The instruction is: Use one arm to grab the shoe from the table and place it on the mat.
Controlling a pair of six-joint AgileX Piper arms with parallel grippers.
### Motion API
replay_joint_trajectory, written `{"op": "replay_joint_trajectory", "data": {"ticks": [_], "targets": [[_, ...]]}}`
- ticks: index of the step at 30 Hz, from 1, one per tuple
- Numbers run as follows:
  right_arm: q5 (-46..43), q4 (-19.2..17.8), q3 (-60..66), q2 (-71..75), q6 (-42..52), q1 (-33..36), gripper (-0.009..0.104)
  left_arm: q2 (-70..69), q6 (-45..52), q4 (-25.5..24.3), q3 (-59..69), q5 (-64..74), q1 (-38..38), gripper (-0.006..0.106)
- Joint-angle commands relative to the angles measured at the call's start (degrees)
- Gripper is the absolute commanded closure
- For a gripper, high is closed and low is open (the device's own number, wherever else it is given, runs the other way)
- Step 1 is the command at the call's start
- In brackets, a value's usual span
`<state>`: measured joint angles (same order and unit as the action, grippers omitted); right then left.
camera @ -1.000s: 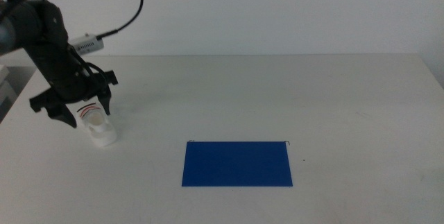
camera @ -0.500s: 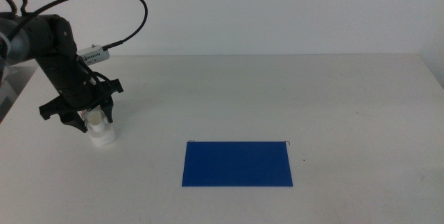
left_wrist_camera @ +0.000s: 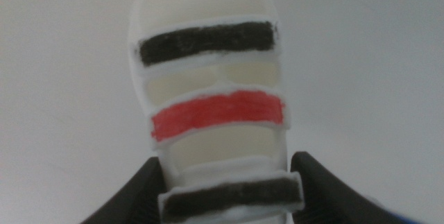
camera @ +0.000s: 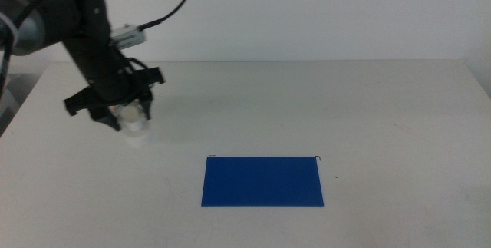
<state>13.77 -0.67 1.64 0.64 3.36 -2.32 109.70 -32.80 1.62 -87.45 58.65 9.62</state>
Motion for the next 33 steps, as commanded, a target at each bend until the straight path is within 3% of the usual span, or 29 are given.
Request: {"op": "replay_joint_trajectory", "data": {"ticks": [1, 18, 33], "targets": [[-4.1, -0.5, 0.3, -0.2, 0.6, -0.3, 0.017, -4.3, -2.5, -0.3, -1.0, 0.0, 3.2, 0.097], [-4.1, -0.5, 0.3, -0.2, 0.6, -0.3, 0.017, -0.6, -21.2, -1.2, -1.1, -4.7, 29.4, 0.097], [-4.1, -0.5, 0.3, -0.2, 0.6, -0.3, 0.017, -0.3, -23.1, -3.8, -1.1, -3.7, 32.5, 0.097]]}}
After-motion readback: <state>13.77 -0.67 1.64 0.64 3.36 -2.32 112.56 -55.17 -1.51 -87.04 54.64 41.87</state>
